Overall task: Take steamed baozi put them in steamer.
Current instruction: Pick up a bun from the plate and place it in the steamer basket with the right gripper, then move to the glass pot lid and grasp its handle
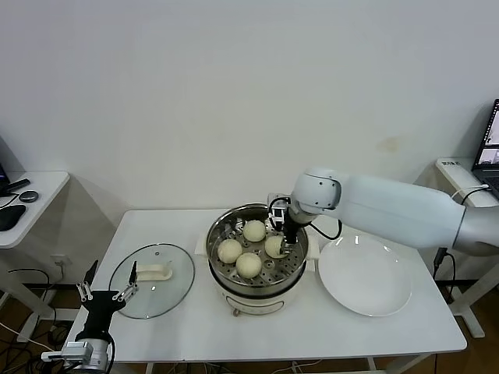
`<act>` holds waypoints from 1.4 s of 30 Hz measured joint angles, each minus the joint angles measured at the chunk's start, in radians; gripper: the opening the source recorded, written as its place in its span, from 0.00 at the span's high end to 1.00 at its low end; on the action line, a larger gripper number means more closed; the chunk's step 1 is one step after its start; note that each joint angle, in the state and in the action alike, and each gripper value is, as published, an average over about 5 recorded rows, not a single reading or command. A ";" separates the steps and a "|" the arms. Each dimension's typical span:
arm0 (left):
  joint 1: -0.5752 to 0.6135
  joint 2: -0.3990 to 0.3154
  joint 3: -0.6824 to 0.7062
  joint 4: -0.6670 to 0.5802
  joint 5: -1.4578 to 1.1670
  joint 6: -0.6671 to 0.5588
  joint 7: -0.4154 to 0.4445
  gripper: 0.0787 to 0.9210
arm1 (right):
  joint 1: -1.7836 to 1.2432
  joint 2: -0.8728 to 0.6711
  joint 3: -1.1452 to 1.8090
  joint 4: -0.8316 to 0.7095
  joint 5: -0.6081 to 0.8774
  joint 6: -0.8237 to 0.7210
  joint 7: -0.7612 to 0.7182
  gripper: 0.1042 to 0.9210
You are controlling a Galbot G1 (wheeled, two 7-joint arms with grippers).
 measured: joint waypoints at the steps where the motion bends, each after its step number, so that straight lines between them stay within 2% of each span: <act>1: -0.001 -0.001 0.000 0.000 0.000 0.000 0.000 0.12 | 0.002 -0.008 0.006 0.007 0.002 0.000 0.000 0.22; 5: -0.003 -0.002 0.002 -0.001 0.000 0.002 0.000 0.12 | 0.007 -0.047 0.034 0.044 0.016 0.000 0.005 0.13; 11: -0.008 0.001 0.007 -0.001 -0.003 0.002 0.001 0.12 | -0.012 -0.148 0.099 0.134 0.053 0.025 0.054 0.12; 16: -0.013 0.007 0.011 -0.001 -0.009 0.003 0.002 0.12 | -0.086 -0.271 0.190 0.234 0.085 0.078 0.173 0.12; 22: -0.014 0.012 0.016 -0.001 -0.009 0.003 0.002 0.12 | -0.337 -0.420 0.438 0.350 0.094 0.194 0.367 0.12; 27: -0.015 0.011 0.025 -0.004 -0.003 0.005 0.002 0.12 | -0.662 -0.465 0.762 0.406 0.076 0.328 0.508 0.12; 33: -0.010 0.007 0.038 -0.009 0.000 0.003 -0.002 0.12 | -1.061 -0.374 1.160 0.440 -0.016 0.508 0.594 0.12; 42: -0.010 0.009 0.043 0.004 0.033 0.000 -0.021 0.12 | -1.572 -0.042 1.671 0.487 -0.202 0.753 0.586 0.12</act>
